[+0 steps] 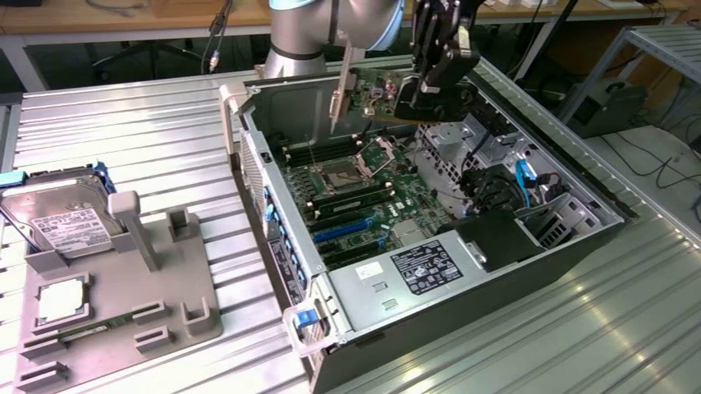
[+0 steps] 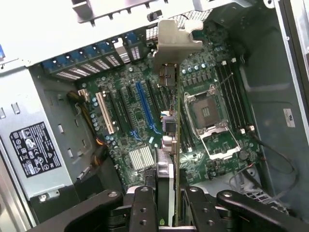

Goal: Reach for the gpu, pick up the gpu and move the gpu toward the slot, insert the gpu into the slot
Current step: 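Insert the gpu into the slot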

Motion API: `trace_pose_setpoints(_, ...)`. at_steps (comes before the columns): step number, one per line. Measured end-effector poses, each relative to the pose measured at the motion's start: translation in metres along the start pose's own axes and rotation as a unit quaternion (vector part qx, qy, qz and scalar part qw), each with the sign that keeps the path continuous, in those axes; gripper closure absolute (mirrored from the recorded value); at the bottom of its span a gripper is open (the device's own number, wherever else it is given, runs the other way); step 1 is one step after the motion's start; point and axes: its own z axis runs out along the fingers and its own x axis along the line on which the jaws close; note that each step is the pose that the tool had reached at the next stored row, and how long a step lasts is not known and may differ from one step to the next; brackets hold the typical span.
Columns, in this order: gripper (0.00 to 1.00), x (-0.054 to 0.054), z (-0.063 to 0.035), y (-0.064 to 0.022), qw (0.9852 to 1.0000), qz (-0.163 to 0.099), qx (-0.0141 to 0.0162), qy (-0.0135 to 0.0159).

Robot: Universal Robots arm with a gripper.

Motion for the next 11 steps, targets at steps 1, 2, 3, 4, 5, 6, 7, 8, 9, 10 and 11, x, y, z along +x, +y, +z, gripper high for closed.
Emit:
trace_pose_setpoints(1,0.73,0.0,0.0,0.0,1.0,-0.009,-0.0002,-0.0002)
trace_pose_setpoints(2,0.73,0.0,0.0001,0.0,0.9996,-0.026,-0.0005,-0.0006)
trace_pose_setpoints(3,0.73,0.0,0.0002,0.0,0.9992,-0.04,-0.0007,-0.0009)
trace_pose_setpoints(4,0.73,0.0,0.0002,0.0,0.9988,-0.048,-0.0009,-0.0011)
trace_pose_setpoints(5,0.73,0.0,0.0001,0.0,0.9983,-0.059,-0.0011,-0.0013)
trace_pose_setpoints(6,0.73,0.0,0.0002,0.0,0.9977,-0.067,-0.0012,-0.0015)
trace_pose_setpoints(7,0.73,0.0,0.0002,0.0,0.9972,-0.075,-0.0014,-0.0017)
trace_pose_setpoints(8,0.73,0.0,0.0002,0.0,0.9965,-0.083,-0.0015,-0.0019)
trace_pose_setpoints(9,0.73,0.0,0.0003,0.0,0.9959,-0.09,-0.0016,-0.002)
trace_pose_setpoints(10,0.73,0.0,0.0003,0.0,0.9952,-0.098,-0.0017,-0.0022)
trace_pose_setpoints(11,0.73,0.0,0.0003,0.0,0.9944,-0.106,-0.0019,-0.0024)
